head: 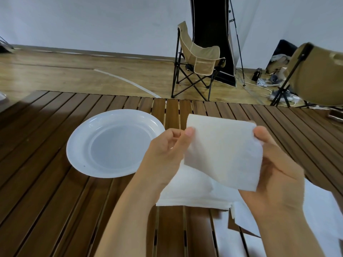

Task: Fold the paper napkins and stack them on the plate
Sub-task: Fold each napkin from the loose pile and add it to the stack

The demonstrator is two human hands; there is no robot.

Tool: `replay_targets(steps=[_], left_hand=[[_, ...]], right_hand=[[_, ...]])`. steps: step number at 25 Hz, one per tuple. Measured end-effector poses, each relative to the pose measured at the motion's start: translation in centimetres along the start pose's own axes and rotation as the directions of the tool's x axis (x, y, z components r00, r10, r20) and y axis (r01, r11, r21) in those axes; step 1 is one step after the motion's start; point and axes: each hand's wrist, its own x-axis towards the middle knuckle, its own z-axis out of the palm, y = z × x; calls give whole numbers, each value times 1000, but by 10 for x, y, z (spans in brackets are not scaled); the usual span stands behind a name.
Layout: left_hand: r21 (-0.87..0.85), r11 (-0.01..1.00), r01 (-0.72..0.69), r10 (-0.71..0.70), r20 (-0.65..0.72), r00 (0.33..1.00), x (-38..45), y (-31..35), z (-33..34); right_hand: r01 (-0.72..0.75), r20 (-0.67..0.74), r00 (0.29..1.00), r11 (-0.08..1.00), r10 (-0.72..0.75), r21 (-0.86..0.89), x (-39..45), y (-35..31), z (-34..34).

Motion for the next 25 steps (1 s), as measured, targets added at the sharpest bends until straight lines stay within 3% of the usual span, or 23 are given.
replay_targets(steps=[2, 5, 8, 9, 11, 13, 19, 25], left_hand=[[-40, 998, -48, 47, -14, 999, -1, 3, -1], [-74, 996, -57, 46, -139, 989, -3, 4, -6], [75, 997, 17, 9, -333, 943, -3, -1, -9], [127, 990, 66, -13, -383, 924, -3, -3, -10], [174, 976, 127, -42, -427, 903, -1, -10, -11], [219, 963, 156, -47, -433, 900, 0, -16, -12], [308, 934, 180, -16, -468, 884, 5, -27, -14], [363, 926, 106, 70, -440, 895, 6, -29, -12]], right_hand=[[-40, -44, 998, 998, 38, -52, 2, 1, -3], [-128, -20, 992, 968, 127, -216, 11, 8, -3], [-152, 9, 987, 952, 161, -264, 18, 19, -5], [-121, -9, 992, 916, 128, -382, 19, 25, -7], [-43, -63, 998, 718, -1, -695, 19, 35, -11], [7, -69, 991, 567, -112, -824, 19, 43, -12], [93, -85, 953, 547, -291, -832, 24, 60, -13], [65, -60, 965, 456, -254, -888, 28, 67, -19]])
